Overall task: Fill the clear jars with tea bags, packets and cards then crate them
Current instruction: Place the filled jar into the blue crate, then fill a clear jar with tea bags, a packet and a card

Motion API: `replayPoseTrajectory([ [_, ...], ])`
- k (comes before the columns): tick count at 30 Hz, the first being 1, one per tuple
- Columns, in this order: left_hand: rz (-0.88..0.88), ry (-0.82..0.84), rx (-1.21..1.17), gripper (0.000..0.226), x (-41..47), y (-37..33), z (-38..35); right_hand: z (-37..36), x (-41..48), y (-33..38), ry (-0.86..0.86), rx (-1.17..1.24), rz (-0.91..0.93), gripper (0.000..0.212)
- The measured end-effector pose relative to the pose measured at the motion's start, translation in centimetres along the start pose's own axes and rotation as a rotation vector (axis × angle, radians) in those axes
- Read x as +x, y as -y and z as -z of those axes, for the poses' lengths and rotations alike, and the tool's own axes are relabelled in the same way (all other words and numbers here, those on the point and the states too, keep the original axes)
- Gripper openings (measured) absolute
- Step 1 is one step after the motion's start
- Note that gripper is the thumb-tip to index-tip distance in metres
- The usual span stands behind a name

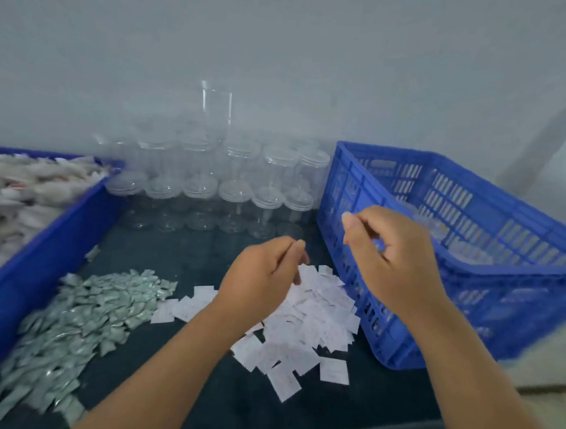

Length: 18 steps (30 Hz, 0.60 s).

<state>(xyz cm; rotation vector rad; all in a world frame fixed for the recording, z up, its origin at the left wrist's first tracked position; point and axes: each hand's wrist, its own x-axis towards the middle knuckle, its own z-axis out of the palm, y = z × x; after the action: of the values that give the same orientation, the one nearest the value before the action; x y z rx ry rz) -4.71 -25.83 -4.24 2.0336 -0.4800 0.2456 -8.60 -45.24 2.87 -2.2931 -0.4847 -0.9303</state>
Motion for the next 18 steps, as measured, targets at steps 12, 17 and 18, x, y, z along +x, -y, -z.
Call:
replayPoseTrajectory([
  [12,0.358,-0.222,0.447,0.051,-13.7,15.1,10.5,-22.4,-10.1,8.9,0.258,0.546,-0.571,0.053],
  [17,0.298,-0.274,0.441,0.048,-14.4,16.1,10.9,-26.3,-13.1,8.4,0.331,0.444,-0.576,0.053],
  [18,0.272,-0.295,0.418,0.048,-13.9,16.0,11.2,-26.5,-13.3,8.1,0.322,0.439,-0.563,0.054],
])
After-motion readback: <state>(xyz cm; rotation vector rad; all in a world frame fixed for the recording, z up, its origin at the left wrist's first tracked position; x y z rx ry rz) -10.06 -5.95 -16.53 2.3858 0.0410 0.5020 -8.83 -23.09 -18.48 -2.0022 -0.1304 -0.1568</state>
